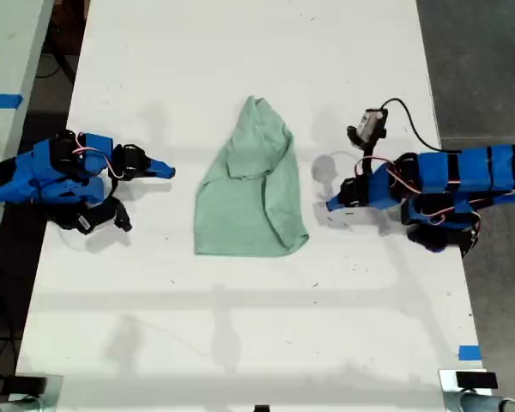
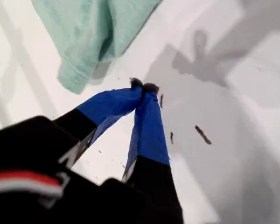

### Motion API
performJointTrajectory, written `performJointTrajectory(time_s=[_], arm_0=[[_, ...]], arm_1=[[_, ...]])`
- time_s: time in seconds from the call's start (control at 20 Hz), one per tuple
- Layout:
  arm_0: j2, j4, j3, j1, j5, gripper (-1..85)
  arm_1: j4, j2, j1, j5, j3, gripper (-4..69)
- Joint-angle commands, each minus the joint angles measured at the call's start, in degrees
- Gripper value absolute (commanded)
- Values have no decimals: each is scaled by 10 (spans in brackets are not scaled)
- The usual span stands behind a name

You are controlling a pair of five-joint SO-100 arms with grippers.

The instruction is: Fold t shirt

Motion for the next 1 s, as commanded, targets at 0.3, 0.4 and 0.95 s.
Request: performJointTrajectory(time_s=[0.3,0.4,0.95], arm_0=[[4,-6,1,-6,-8,-1],[4,-6,1,-6,-10,-1],[4,-7,1,-5,-7,-1]], arm_1=[[192,450,44,80,214,-2],[195,450,44,81,214,-2],[201,450,47,91,214,-2]])
